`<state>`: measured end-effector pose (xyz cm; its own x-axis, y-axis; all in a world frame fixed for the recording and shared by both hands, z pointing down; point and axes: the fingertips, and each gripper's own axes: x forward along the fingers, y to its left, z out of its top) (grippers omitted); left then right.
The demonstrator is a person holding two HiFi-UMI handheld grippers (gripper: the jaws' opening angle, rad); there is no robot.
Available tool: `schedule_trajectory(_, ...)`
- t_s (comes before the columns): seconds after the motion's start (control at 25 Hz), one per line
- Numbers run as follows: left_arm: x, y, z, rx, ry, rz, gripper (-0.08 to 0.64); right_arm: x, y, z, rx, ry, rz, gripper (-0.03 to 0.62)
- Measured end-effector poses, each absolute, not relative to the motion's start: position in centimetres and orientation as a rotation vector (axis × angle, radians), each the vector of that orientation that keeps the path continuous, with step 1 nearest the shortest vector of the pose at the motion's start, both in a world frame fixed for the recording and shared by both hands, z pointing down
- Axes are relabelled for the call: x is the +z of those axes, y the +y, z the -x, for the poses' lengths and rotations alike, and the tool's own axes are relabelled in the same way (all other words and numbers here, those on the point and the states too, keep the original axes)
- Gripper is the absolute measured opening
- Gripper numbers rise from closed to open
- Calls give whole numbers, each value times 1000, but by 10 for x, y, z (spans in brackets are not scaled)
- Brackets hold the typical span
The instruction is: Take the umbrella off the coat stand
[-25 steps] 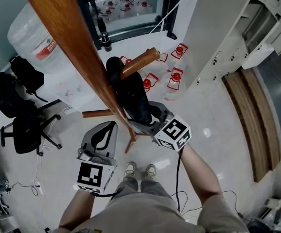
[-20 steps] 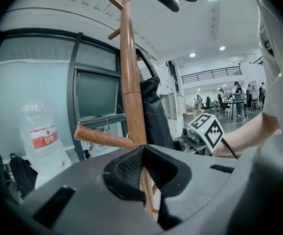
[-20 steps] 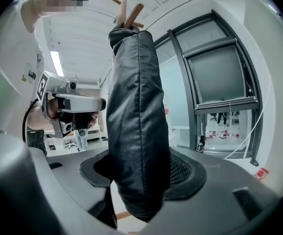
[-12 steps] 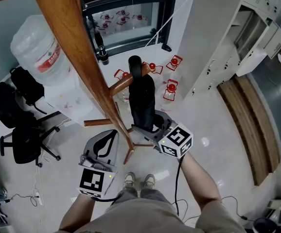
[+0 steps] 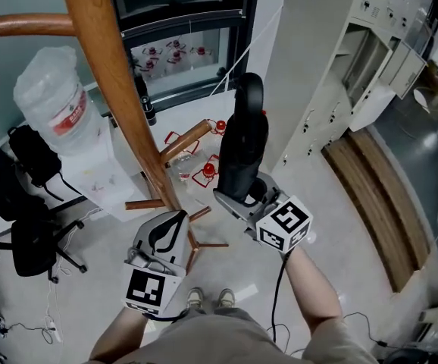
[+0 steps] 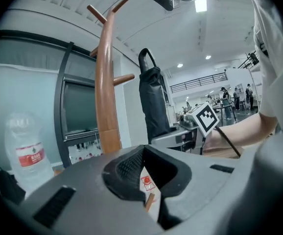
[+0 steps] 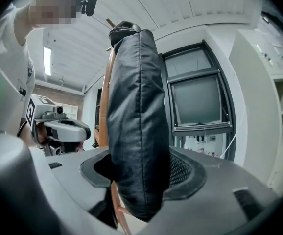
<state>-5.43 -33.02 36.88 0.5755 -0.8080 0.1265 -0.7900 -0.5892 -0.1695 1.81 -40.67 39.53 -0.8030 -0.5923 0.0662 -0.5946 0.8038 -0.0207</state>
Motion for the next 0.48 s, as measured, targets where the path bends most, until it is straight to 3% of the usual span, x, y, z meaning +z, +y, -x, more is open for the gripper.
schedule_trajectory(0.48,284,-316,26,-61,1231,2661,8,290,-358,-83,5,-2871,-1368,264)
